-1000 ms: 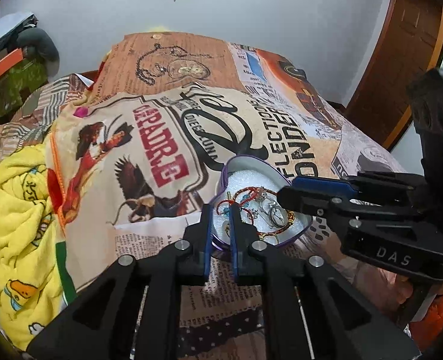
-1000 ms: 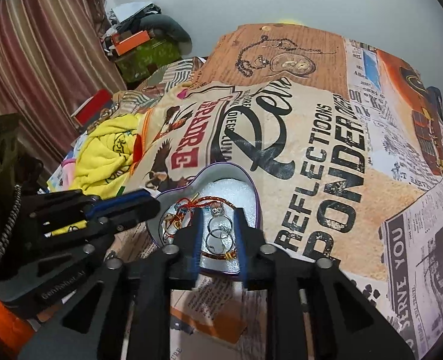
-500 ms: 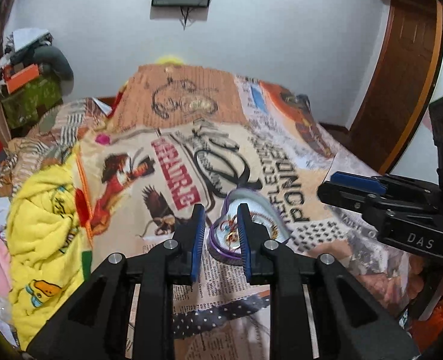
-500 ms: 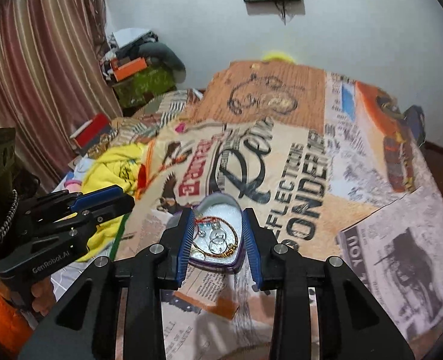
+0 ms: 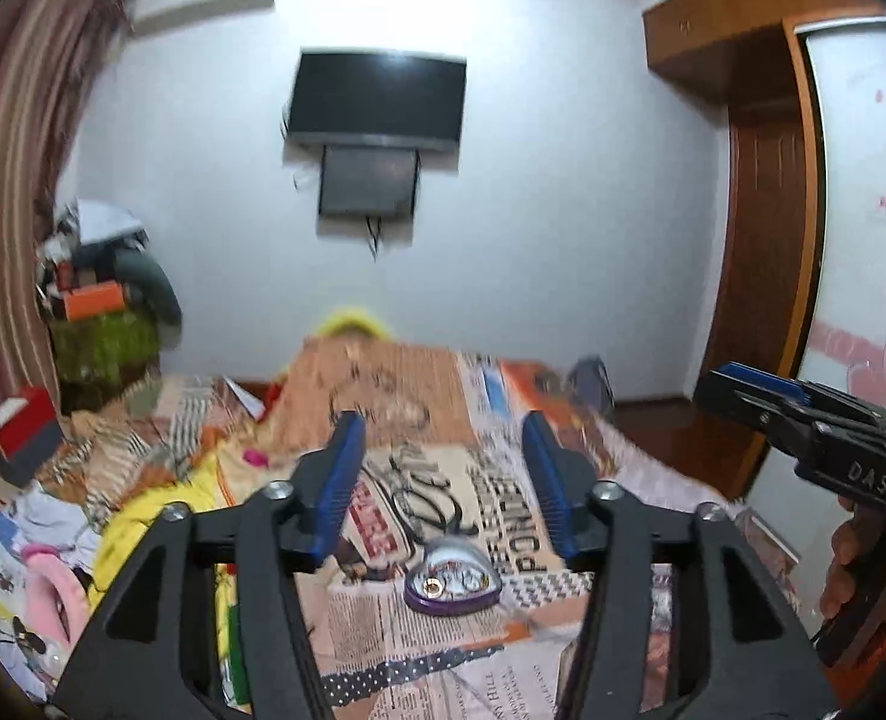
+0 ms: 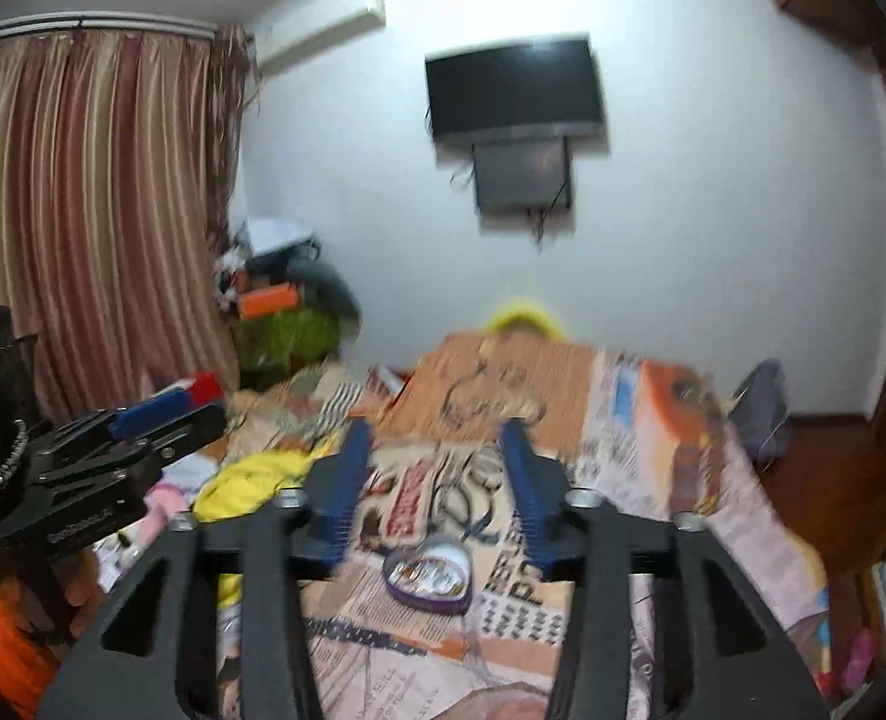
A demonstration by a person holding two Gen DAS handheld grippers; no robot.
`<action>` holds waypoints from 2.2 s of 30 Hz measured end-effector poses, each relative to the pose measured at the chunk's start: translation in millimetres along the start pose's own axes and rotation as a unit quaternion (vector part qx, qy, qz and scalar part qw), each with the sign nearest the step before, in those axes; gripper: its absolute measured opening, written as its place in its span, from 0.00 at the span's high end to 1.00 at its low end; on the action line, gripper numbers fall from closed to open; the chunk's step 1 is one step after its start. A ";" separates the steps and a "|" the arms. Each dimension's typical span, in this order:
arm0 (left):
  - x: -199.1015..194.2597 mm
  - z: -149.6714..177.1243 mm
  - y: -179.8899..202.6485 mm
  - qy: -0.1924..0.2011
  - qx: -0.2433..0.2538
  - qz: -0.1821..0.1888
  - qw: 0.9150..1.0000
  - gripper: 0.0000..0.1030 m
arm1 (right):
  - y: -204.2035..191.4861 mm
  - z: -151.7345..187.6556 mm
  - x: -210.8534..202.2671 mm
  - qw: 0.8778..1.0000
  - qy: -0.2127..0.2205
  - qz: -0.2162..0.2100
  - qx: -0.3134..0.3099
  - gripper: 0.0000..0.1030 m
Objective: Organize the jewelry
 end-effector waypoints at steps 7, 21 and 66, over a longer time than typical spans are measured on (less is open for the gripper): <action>-41.5 -6.2 3.8 0.047 0.008 -0.031 0.998 0.10 | -12.8 -4.2 -25.9 0.998 0.044 0.041 -0.001 0.10; -55.9 -3.8 5.7 0.050 0.006 -0.051 0.997 0.01 | -18.1 4.6 -39.1 0.997 0.053 0.058 -0.008 0.00; -37.4 10.0 12.6 0.021 0.008 -0.043 0.999 0.01 | -6.7 16.9 -39.6 0.999 0.013 0.051 0.013 0.00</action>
Point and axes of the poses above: each gripper's, at about its wrist camera, not at the fingertips, and x roughly the way its jaws point, y to its right, z to its underside, the point moved 6 cm from there along x, roughly the way its jaws point, and after that the axes turned 1 degree about -x, right-handed, at the moved point
